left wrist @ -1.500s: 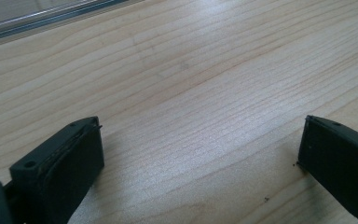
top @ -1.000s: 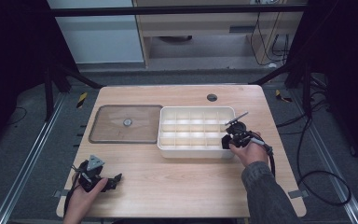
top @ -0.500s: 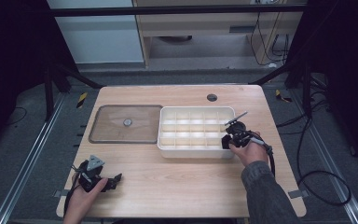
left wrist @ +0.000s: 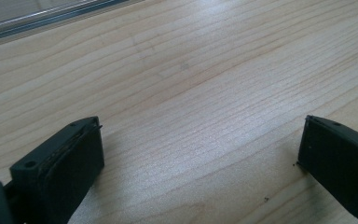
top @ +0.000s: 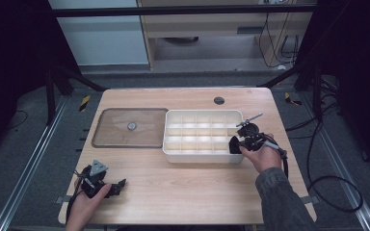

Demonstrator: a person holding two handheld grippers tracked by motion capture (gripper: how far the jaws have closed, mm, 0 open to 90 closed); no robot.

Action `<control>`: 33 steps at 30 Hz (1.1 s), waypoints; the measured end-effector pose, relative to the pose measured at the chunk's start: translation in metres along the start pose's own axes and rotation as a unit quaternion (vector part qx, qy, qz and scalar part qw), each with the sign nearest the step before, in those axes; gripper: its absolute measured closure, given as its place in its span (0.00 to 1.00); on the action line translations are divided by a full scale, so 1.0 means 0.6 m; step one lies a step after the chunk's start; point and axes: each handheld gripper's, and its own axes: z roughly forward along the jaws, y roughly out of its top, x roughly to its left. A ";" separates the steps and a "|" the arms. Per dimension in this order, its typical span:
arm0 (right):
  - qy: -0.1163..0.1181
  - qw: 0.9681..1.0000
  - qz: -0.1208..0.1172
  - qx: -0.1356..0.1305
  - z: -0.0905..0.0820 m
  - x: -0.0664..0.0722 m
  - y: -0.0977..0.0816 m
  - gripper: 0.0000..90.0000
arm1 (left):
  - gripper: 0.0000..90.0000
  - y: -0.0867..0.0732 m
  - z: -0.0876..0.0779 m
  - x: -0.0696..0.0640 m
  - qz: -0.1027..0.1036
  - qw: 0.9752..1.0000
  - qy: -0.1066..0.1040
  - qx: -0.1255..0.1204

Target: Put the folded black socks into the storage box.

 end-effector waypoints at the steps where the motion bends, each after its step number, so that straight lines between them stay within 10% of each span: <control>1: 0.002 1.000 0.001 -0.006 -0.006 0.001 0.001 1.00 | 0.00 0.000 0.000 0.000 0.000 1.000 0.000 0.000; 33: 0.038 0.993 0.025 -0.106 -0.098 0.000 0.022 1.00 | 0.00 0.000 0.000 0.000 0.000 1.000 0.001 0.000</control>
